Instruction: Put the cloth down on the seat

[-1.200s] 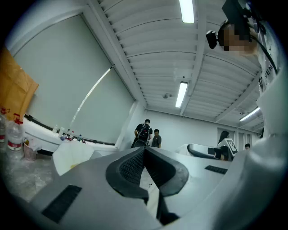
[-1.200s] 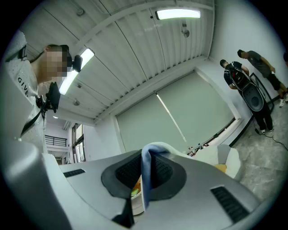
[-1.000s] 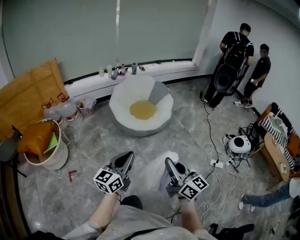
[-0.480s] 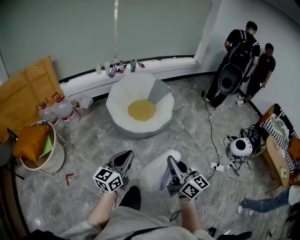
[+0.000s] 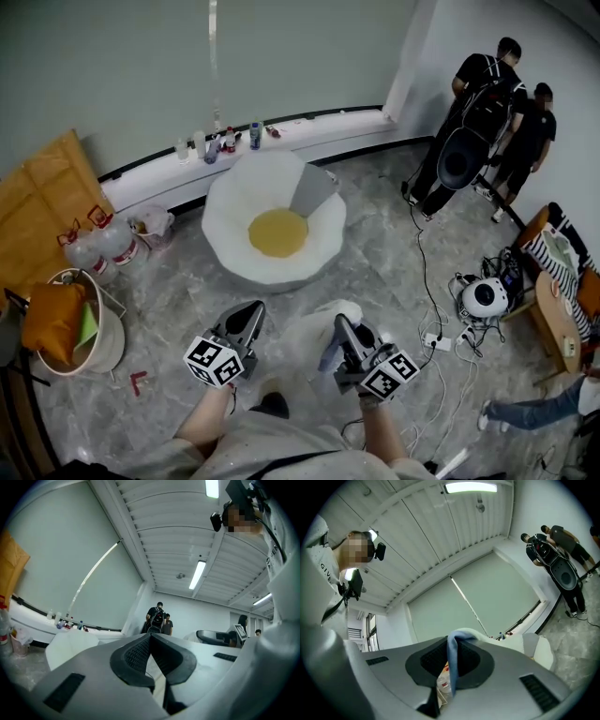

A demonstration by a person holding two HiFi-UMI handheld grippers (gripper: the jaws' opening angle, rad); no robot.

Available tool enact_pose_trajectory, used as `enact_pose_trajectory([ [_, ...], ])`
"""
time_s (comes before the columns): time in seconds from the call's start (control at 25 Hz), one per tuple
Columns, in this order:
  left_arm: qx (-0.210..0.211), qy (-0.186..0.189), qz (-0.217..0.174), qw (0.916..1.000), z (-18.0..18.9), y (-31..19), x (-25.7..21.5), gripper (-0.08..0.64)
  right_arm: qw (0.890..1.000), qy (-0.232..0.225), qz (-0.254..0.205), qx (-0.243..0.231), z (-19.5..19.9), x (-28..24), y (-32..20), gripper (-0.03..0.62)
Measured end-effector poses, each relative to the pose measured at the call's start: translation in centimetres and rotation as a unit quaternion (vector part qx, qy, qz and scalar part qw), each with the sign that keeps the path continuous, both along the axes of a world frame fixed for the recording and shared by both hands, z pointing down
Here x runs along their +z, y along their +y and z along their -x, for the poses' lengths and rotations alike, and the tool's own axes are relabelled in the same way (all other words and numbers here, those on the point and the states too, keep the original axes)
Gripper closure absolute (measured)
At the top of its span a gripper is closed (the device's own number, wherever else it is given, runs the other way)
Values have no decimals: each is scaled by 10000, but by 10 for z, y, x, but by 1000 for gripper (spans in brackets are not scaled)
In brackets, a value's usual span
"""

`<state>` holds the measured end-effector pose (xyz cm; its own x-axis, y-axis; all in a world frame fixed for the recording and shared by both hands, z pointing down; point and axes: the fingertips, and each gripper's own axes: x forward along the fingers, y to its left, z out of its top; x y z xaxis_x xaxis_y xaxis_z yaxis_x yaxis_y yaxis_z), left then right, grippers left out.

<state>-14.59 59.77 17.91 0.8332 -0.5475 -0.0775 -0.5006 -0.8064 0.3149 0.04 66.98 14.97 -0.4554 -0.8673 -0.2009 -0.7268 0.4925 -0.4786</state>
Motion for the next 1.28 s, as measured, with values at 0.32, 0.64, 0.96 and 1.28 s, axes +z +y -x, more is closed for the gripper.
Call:
enact_pose_trajectory([
  [0.32, -75, -15, 14, 10000, -1, -97, 8, 546, 9998, -157, -129, 16, -7, -5, -98, 560],
  [0.64, -216, -31, 145, 9997, -13, -168, 14, 546, 9990, -270, -343, -75, -23, -20, -177, 560],
  [0.96, -444, -13, 174, 9989, -36, -251, 25, 546, 9988, -214, -278, -343, -45, -7, -269, 560],
  [1.28, -703, -17, 153, 9974, -72, -347, 26, 546, 9954, -205, -294, -888, -73, 3, -360, 560],
])
